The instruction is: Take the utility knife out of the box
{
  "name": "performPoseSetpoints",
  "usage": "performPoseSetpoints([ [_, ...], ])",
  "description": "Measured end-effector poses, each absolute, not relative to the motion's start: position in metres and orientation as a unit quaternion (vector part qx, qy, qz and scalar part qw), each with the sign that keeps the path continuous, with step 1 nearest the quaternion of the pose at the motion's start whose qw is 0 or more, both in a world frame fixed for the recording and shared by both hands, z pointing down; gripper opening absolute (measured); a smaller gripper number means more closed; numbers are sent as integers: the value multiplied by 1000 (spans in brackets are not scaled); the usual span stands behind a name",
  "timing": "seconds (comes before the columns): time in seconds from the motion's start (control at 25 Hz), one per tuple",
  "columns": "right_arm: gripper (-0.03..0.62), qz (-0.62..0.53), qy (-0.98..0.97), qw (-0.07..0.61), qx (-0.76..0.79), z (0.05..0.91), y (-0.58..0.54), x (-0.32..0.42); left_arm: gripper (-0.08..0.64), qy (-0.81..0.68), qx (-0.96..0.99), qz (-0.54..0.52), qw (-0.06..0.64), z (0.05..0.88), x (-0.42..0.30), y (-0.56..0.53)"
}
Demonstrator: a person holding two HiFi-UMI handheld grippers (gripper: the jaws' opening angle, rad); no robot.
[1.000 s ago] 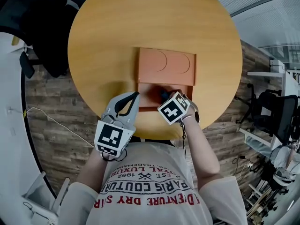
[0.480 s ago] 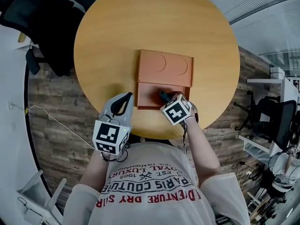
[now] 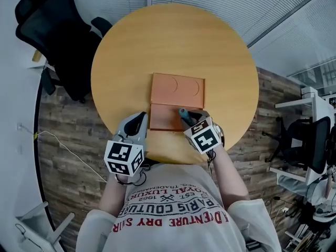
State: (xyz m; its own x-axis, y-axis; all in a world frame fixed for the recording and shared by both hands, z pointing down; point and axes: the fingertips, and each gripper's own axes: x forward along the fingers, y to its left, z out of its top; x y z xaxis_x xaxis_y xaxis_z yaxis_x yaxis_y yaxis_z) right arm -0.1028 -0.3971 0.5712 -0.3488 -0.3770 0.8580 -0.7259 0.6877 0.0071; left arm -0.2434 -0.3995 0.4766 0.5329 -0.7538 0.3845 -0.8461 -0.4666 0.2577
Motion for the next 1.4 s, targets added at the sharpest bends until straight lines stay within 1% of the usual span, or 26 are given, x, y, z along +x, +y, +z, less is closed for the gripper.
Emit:
performPoseSetpoints([
  [0.24, 130, 158, -829, 364, 393, 508, -403, -94, -6, -487, 850, 93, 180, 443, -239, -392],
  [0.52, 130, 146, -855, 214, 448, 427, -409, -72, -6, -499, 854, 71, 128, 397, -230, -388],
  [0.8, 130, 69, -859, 88, 499, 361, -404, -41, -6, -527, 848, 33, 53, 336, -222, -381],
  [1.0, 130, 19, -849, 34, 528, 337, -395, -22, -6, -529, 848, 28, 28, 316, -216, -377],
  [1.16, 130, -5, -847, 23, 530, 330, -387, -17, -6, -537, 843, 29, 36, 315, -212, -379],
  [1.32, 130, -9, -842, 14, 539, 325, -387, -10, -6, -532, 846, 35, 12, 310, -202, -380],
  [1.4, 130, -12, -840, 11, 543, 324, -388, -6, -6, -533, 845, 33, 12, 310, -200, -382],
])
